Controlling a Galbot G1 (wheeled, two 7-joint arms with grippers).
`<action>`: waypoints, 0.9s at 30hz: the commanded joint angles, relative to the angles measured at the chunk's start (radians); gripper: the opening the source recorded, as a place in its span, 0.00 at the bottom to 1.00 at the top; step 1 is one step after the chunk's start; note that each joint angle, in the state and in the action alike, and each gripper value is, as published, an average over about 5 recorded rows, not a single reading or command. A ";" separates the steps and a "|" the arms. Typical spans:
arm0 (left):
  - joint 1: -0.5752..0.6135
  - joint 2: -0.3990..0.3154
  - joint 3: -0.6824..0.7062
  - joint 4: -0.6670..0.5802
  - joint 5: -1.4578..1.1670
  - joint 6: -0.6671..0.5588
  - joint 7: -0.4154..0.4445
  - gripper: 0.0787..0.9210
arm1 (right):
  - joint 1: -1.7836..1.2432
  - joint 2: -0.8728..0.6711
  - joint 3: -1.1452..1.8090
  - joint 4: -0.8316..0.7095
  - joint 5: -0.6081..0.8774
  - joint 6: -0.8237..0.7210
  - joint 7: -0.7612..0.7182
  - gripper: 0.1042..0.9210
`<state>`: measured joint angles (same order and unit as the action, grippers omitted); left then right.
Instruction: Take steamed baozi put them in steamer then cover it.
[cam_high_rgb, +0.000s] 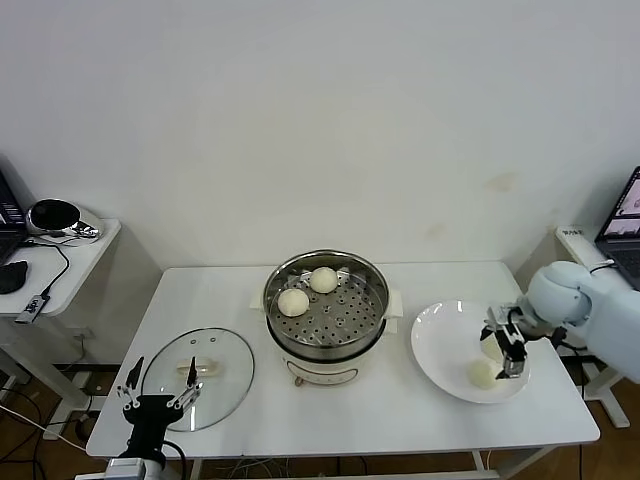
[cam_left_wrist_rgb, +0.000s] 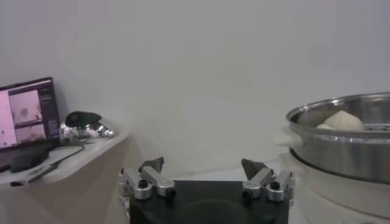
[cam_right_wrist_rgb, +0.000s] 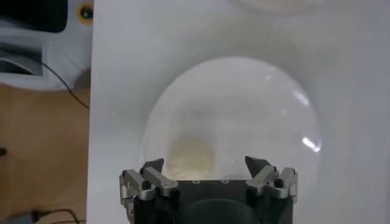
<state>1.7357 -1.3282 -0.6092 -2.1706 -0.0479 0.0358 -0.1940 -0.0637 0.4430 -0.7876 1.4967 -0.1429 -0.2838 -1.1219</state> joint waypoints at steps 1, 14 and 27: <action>0.001 -0.001 0.000 -0.004 0.002 -0.001 0.000 0.88 | -0.188 0.007 0.144 -0.063 -0.087 0.034 0.030 0.88; 0.003 -0.001 -0.005 -0.003 0.001 -0.004 -0.001 0.88 | -0.197 0.087 0.164 -0.126 -0.095 0.022 0.055 0.78; 0.000 -0.003 -0.003 -0.006 0.001 -0.004 -0.001 0.88 | -0.188 0.110 0.165 -0.131 -0.091 0.015 0.049 0.62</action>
<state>1.7364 -1.3306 -0.6129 -2.1756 -0.0472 0.0318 -0.1946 -0.2429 0.5371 -0.6358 1.3765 -0.2282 -0.2705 -1.0729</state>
